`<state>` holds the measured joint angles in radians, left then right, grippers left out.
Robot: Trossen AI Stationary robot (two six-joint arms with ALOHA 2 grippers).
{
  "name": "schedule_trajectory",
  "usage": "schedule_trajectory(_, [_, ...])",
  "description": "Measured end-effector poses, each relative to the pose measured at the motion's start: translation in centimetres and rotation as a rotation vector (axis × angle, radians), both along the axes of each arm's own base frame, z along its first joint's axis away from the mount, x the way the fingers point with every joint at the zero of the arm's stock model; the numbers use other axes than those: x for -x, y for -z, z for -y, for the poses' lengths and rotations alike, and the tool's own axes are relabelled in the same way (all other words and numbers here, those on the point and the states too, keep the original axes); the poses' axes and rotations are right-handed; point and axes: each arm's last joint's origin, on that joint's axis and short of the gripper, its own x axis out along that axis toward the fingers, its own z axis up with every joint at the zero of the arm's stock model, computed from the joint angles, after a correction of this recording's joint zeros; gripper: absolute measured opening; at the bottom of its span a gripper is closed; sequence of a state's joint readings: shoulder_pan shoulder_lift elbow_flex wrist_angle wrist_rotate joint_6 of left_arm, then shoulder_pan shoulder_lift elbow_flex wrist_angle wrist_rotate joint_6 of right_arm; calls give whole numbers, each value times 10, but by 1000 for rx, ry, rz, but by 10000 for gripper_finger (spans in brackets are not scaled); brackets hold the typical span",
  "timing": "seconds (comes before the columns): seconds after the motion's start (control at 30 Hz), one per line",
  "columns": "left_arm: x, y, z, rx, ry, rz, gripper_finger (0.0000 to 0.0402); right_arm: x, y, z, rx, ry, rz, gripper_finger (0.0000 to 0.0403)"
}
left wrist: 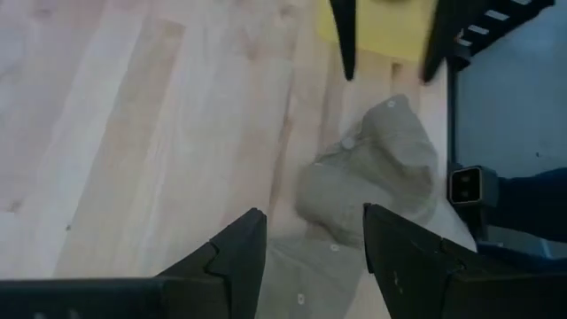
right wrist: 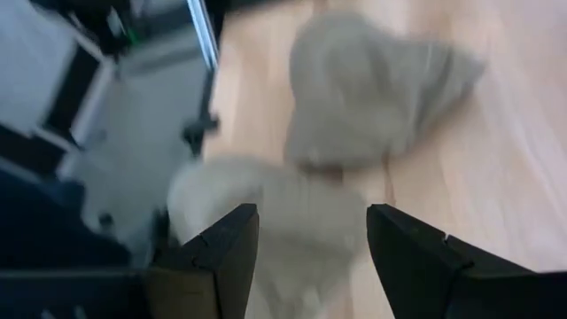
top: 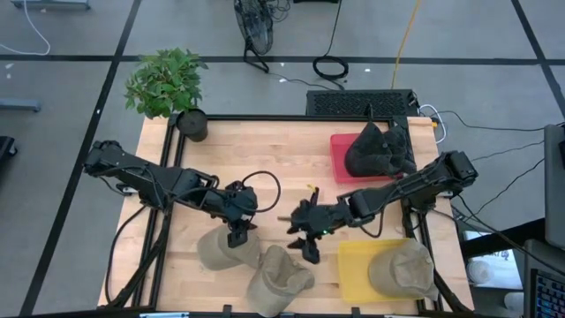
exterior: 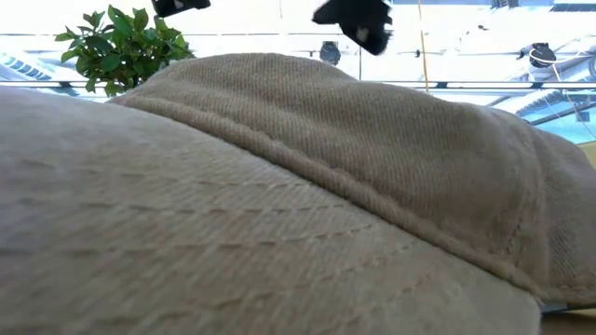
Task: Pick & Place hat
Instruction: Put the bottom brown cap into the yellow bin
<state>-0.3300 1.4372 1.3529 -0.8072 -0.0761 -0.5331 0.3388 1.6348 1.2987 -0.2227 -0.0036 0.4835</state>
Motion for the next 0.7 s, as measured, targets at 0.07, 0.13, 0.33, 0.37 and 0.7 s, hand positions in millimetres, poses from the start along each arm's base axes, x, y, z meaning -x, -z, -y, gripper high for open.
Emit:
schedule_trajectory(0.07, [0,0,1,1,2,-1,188,6,5,-5,30,-23,-57,196])
schedule_trajectory(0.13, [0,0,0,3,-1,-2,188,12,9,-9,59,-47,-110,196])
schedule_trajectory(0.33, [0,0,0,7,-8,-4,188,26,17,-22,124,-120,-207,196])
schedule_trajectory(0.37, [0,0,0,7,-7,-4,188,27,17,-24,128,-126,-212,196])
schedule_trajectory(0.7, [-3,20,9,78,109,-100,188,21,13,-21,104,-37,-156,196])
